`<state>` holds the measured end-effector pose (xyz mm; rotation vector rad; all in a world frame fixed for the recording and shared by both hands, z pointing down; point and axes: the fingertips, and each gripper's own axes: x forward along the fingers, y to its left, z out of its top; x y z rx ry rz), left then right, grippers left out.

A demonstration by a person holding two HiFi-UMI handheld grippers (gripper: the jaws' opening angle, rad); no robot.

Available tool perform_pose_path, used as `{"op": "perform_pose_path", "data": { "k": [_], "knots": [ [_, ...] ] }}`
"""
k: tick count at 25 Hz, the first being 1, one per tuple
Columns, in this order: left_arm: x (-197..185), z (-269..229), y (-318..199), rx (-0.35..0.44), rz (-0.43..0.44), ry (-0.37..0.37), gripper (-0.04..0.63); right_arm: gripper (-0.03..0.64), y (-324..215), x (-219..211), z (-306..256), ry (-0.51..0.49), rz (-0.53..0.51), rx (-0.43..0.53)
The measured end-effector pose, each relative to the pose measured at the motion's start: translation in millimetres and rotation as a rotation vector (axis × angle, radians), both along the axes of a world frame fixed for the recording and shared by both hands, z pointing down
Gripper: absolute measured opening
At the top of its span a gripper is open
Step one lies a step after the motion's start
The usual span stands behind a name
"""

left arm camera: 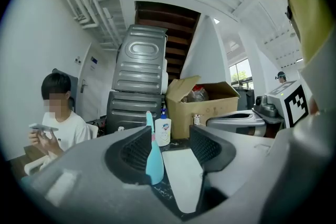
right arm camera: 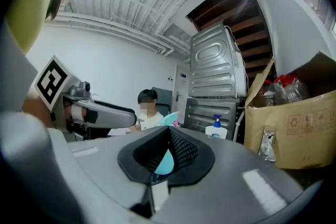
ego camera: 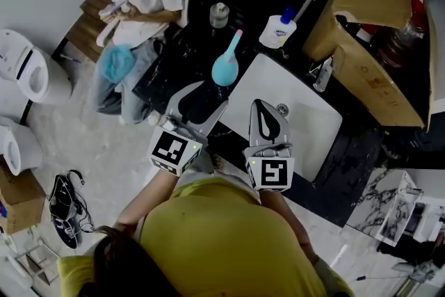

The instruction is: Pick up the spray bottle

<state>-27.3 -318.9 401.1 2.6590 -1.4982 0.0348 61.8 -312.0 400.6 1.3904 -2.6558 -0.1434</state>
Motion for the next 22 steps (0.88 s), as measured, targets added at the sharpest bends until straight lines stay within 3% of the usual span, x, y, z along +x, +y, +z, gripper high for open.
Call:
{"op": "perform_pose_path", "data": {
  "k": [10, 22],
  "knots": [
    [4.0, 27.2, -42.3, -0.091, 0.080, -0.045, 0.252, 0.002, -32.0, -7.9, 7.1, 0.003, 0.047, -0.025],
    [2.3, 94.6, -82.8, -0.195, 0.117, -0.142, 0.352, 0.002, -50.7, -11.5, 29.3, -0.005, 0.095, -0.070]
  ]
}}
